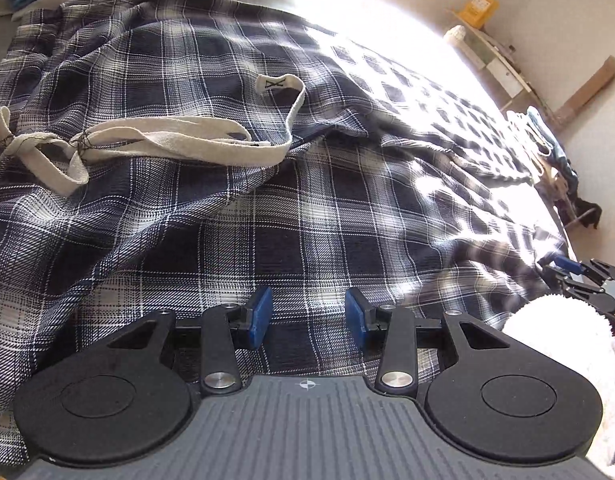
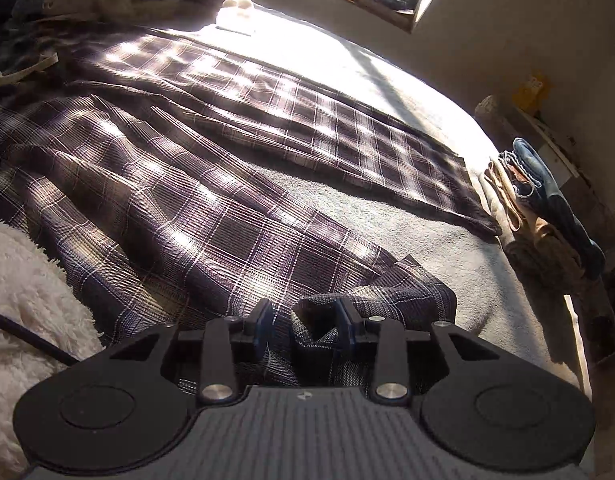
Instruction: Fold clothes
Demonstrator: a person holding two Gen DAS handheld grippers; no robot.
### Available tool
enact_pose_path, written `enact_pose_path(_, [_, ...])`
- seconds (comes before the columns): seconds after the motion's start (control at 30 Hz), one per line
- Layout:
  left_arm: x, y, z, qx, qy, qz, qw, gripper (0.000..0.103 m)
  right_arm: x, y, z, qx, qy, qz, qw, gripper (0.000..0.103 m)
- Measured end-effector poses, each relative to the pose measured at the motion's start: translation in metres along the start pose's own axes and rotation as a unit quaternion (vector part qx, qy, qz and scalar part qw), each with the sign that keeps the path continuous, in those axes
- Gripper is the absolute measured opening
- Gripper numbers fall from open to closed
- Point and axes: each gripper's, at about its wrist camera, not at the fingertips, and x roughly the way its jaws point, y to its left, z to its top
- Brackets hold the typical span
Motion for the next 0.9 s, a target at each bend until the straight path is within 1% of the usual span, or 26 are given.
enact_pose_path(0.03, [0.002,0.0,0.001,0.0,0.001,0.0,1.0,0.041,-0.007,-0.003,0.001,0.016,-0.012,0.015,1.0,0.041])
enact_pose_path(0.1, [0.003,-0.001,0.002,-0.002,0.003,-0.001,1.0,0.041,-0.024,-0.019,0.001,0.071,-0.037,0.048,0.996,0.046])
enact_pose_path(0.13, [0.004,-0.001,0.002,-0.004,0.004,-0.002,1.0,0.041,-0.031,-0.032,0.001,0.107,-0.047,0.057,0.991,0.048])
enact_pose_path(0.17, [0.004,0.0,0.003,-0.007,0.004,-0.002,1.0,0.042,-0.035,-0.049,-0.002,0.155,-0.051,0.054,0.985,0.048])
enact_pose_path(0.2, [0.004,0.0,0.003,-0.01,0.004,-0.003,0.9999,0.042,-0.038,-0.068,-0.006,0.207,-0.053,0.048,0.976,0.048])
enact_pose_path(0.23, [0.004,0.001,0.003,-0.013,0.003,-0.005,0.9999,0.042,-0.038,-0.09,-0.012,0.267,-0.051,0.038,0.962,0.05])
enact_pose_path(0.27, [0.004,0.002,0.004,-0.016,0.003,-0.006,0.9998,0.042,-0.036,-0.112,-0.022,0.332,-0.045,0.026,0.942,0.054])
enact_pose_path(0.3, [0.004,0.002,0.004,-0.018,0.002,-0.006,0.9998,0.043,-0.031,-0.133,-0.034,0.397,-0.035,0.017,0.917,0.056])
enact_pose_path(0.33, [0.005,0.002,0.004,-0.019,0.002,-0.007,0.9998,0.043,-0.022,-0.152,-0.047,0.457,-0.02,0.017,0.889,0.058])
enact_pose_path(0.4, [0.005,0.001,0.003,-0.02,0.001,-0.007,0.9998,0.044,0.004,-0.174,-0.065,0.547,0.026,0.04,0.836,0.057])
enact_pose_path(0.43, [0.006,0.0,0.003,-0.019,0.001,-0.007,0.9998,0.045,0.014,-0.178,-0.069,0.573,0.033,0.055,0.817,0.057])
enact_pose_path(0.47, [0.006,-0.001,0.003,-0.016,0.0,-0.006,0.9999,0.047,0.022,-0.176,-0.064,0.585,0.02,0.095,0.805,0.056])
enact_pose_path(0.5, [0.006,-0.002,0.003,-0.013,0.0,-0.006,0.9999,0.047,0.028,-0.168,-0.051,0.582,0.003,0.139,0.801,0.056])
enact_pose_path(0.6, [0.005,-0.003,0.002,-0.013,0.001,-0.004,0.9999,0.047,0.03,-0.14,-0.001,0.536,-0.052,0.247,0.806,0.056])
enact_pose_path(0.63, [0.005,-0.003,0.002,-0.013,0.001,-0.004,0.9999,0.047,0.029,-0.134,0.012,0.522,-0.064,0.27,0.807,0.056])
enact_pose_path(0.7, [0.006,-0.002,0.002,-0.015,0.001,-0.005,0.9999,0.047,0.023,-0.129,0.027,0.506,-0.087,0.297,0.805,0.057])
enact_pose_path(0.73, [0.006,-0.002,0.002,-0.015,0.001,-0.005,0.9999,0.047,0.018,-0.132,0.026,0.506,-0.097,0.297,0.804,0.057])
enact_pose_path(0.77, [0.007,-0.001,0.002,-0.016,0.001,-0.006,0.9999,0.048,0.013,-0.137,0.022,0.508,-0.103,0.284,0.807,0.057])
enact_pose_path(0.8, [0.008,-0.001,0.002,-0.017,0.001,-0.007,0.9998,0.048,0.008,-0.144,0.015,0.511,-0.103,0.258,0.813,0.057])
enact_pose_path(0.83, [0.008,-0.001,0.003,-0.017,0.001,-0.008,0.9998,0.048,0.005,-0.151,0.006,0.513,-0.095,0.225,0.823,0.057])
enact_pose_path(0.9, [0.009,0.0,0.003,-0.018,0.002,-0.01,0.9998,0.048,0.003,-0.159,-0.012,0.498,-0.053,0.148,0.853,0.057])
